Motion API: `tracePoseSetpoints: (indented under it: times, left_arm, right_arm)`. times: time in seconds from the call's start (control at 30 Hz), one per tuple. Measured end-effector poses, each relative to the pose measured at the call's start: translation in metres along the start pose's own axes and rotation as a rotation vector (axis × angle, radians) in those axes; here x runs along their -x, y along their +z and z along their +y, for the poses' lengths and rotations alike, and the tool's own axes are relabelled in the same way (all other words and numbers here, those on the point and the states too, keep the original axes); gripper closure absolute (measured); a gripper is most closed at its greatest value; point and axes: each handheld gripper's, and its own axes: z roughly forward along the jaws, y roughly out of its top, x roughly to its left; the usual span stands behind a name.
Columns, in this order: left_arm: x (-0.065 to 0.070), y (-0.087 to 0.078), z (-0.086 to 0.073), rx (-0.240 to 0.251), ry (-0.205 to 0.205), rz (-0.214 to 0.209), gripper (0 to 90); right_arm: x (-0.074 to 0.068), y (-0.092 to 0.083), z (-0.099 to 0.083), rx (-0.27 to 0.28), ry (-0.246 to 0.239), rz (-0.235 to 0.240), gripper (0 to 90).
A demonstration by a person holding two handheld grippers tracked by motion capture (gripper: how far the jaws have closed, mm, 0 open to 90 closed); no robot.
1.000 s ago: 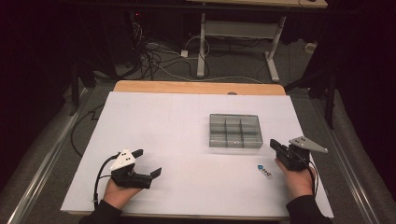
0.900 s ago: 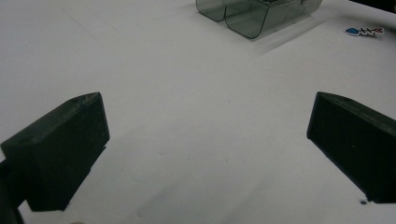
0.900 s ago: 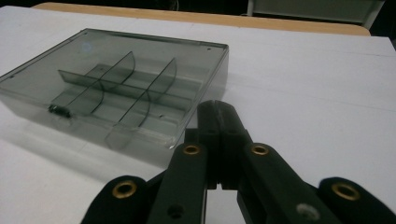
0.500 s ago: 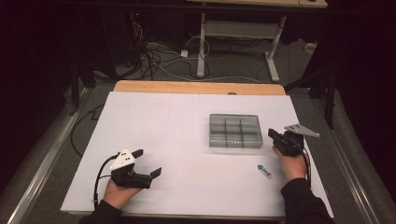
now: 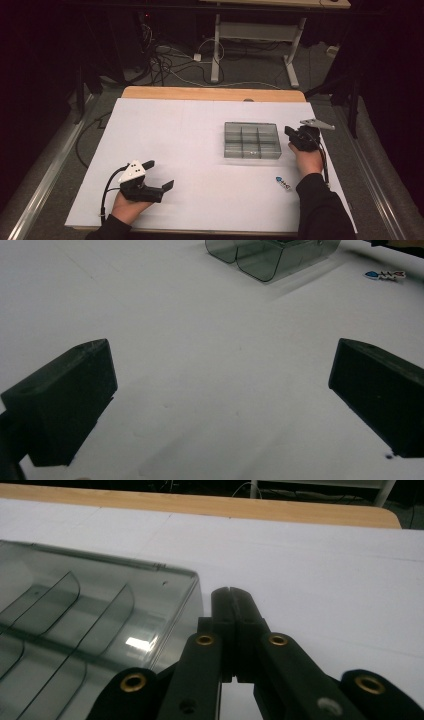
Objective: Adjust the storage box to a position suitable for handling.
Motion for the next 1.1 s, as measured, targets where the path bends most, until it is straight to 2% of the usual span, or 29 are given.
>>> tracePoseSetpoints:
  times: [0.3,0.5,0.8,1.07,1.1]
  left_arm:
    - [-0.001,-0.002,-0.001,0.002,-0.006,0.002,0.0]
    - [-0.002,-0.003,-0.001,0.005,-0.011,0.001,0.0]
    - [-0.001,-0.004,-0.001,0.007,-0.008,0.001,0.0]
    - [-0.002,-0.004,-0.001,0.006,-0.010,-0.001,0.0]
    - [-0.002,-0.004,-0.001,0.007,-0.012,-0.001,0.0]
  right_arm:
    - [0.004,0.029,0.015,-0.021,0.005,-0.003,90.0]
    - [0.001,0.043,0.022,-0.043,-0.014,0.005,90.0]
    - [-0.005,0.051,0.025,-0.064,-0.025,0.027,90.0]
    - [-0.004,0.051,0.024,-0.077,-0.039,0.043,90.0]
    - [-0.004,0.050,0.024,-0.076,-0.029,0.048,90.0]
